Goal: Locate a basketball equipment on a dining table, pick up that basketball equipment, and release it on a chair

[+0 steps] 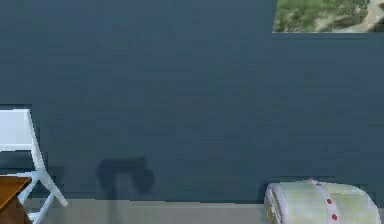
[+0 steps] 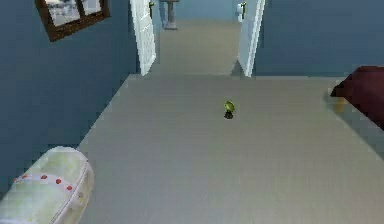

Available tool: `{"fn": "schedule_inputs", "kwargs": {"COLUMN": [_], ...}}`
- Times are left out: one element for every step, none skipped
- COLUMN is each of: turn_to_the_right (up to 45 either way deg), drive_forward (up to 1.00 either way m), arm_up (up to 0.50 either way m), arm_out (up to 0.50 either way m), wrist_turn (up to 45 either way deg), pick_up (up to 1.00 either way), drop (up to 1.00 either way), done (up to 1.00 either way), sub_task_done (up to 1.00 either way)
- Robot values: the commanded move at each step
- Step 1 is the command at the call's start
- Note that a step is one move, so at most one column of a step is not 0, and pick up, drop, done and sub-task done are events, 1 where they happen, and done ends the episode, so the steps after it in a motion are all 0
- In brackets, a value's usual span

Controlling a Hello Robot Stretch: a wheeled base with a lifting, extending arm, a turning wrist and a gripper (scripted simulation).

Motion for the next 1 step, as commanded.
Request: {"fn": "schedule_inputs", "kwargs": {"turn_to_the_right": [-45.0], "drive_forward": [0.00], "arm_up": [0.00], "arm_out": [0.00], "wrist_turn": [0.0], "pick_up": [0.00], "drop": [0.00], "done": [0.00], "sub_task_done": [0.00]}}
